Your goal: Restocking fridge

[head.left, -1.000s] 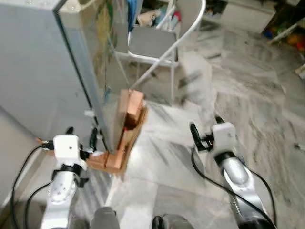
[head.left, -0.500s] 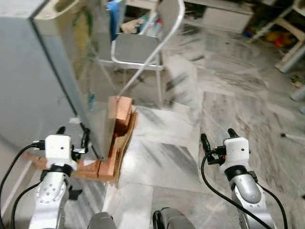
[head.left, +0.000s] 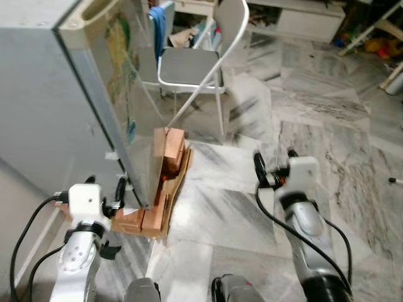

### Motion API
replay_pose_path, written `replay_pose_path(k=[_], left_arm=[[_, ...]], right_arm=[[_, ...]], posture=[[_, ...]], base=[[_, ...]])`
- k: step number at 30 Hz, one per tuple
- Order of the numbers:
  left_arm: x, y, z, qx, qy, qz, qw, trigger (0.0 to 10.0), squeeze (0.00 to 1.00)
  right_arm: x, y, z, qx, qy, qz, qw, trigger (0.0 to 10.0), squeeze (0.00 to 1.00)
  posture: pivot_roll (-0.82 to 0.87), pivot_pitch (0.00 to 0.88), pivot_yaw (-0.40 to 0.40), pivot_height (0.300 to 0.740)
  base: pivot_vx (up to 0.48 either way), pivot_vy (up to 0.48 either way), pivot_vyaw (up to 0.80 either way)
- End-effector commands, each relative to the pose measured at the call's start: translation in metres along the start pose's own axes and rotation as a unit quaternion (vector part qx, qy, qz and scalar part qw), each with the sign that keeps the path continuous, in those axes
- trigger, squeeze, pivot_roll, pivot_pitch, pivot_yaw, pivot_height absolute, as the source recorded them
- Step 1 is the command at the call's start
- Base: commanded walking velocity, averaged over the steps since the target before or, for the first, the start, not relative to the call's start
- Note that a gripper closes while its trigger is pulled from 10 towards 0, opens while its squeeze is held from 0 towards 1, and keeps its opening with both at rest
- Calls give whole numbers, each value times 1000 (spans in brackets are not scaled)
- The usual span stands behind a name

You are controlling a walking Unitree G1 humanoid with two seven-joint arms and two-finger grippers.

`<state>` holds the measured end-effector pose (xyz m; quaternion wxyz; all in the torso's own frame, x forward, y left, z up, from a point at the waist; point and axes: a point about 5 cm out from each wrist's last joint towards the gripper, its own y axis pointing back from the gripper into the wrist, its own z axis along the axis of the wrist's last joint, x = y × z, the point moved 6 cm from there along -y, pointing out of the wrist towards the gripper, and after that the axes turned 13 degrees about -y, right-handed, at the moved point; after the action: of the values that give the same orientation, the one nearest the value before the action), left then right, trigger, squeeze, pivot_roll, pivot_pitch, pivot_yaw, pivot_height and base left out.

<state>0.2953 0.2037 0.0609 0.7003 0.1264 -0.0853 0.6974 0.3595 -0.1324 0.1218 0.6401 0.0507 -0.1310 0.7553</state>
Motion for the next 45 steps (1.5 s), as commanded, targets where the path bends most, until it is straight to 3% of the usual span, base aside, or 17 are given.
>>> replay_pose_path(k=[1, 3, 7, 11, 13, 15, 17, 19, 20, 22, 28, 32, 34, 41, 43, 45], left_arm=[[-1, 0, -2, 4, -2, 2, 1000, 10000, 0], [-2, -3, 0, 0, -3, 3, 1000, 10000, 0], [-6, -4, 3, -5, -4, 2, 1000, 10000, 0], [-8, -3, 2, -4, -5, -3, 1000, 10000, 0], [-12, -1, -2, 0, -10, -12, 1000, 10000, 0], [-13, 1, -4, 2, -13, -15, 1000, 10000, 0], [-12, 2, -6, 4, -16, -16, 1000, 10000, 0], [-7, 1, -7, 5, -18, -11, 1000, 10000, 0], [-7, 1, -7, 5, -18, -11, 1000, 10000, 0], [-5, 0, -8, 5, -18, -4, 1000, 10000, 0], [-2, -5, -7, 3, -21, -1, 1000, 10000, 0], [-1, -6, -7, 2, -22, -3, 1000, 10000, 0], [-1, -7, -8, 3, -23, -5, 1000, 10000, 0], [0, -8, -7, 2, -17, 3, 1000, 10000, 0], [1, -8, -6, 2, -14, 4, 1000, 10000, 0], [2, -8, -7, 4, -8, 7, 1000, 10000, 0]], right_arm=[[12, -10, 7, -5, 2, 17, 1000, 10000, 0], [34, -31, 25, -27, -18, 44, 998, 10000, 0], [47, -38, 19, -9, -36, 46, 998, 10000, 0], [49, -29, 13, 4, 3, 55, 998, 10000, 0], [49, -9, 10, 14, 32, 93, 995, 10000, 0], [46, 0, 8, 20, 36, 102, 994, 10000, 0], [38, 11, 4, 27, 46, 105, 993, 10000, 0], [14, 33, -7, 43, 55, 71, 995, 10000, 0], [14, 33, -7, 43, 55, 71, 995, 10000, 0], [-8, 58, -14, 41, 73, 29, 996, 10000, 0], [-46, 95, -16, 53, 82, -69, 993, 10000, 0], [-48, 94, -11, 53, 74, -56, 994, 10000, 0], [-52, 87, -7, 47, 62, -51, 996, 10000, 0], [-66, 69, 4, 29, 87, -55, 994, 10000, 0], [-65, 70, 2, 32, 69, -59, 995, 10000, 0], [-56, 69, -5, 39, 21, -61, 997, 10000, 0]], posture=[[140, 54, -33, 740], [154, 49, -46, 740], [171, 51, -51, 740], [162, 53, -34, 740], [144, 45, -22, 740], [141, 42, -21, 740], [136, 34, -21, 740], [128, 21, -17, 740], [128, 21, -17, 740], [106, 8, -3, 740], [66, 3, 15, 740], [54, 9, 14, 740], [54, 10, 12, 740], [79, 12, 5, 740], [86, 16, 4, 740], [88, 16, 4, 740]], base=[[0, 0, 0], [0, 0, 0], [0, 0, 0], [0, 0, 0], [0, 0, 0], [0, 0, 0], [0, 0, 0], [0, 0, 0], [0, 0, 0], [0, 0, 0], [0, 0, 0], [0, 0, 0], [0, 0, 0], [0, 0, 0], [0, 0, 0], [0, 0, 0]])
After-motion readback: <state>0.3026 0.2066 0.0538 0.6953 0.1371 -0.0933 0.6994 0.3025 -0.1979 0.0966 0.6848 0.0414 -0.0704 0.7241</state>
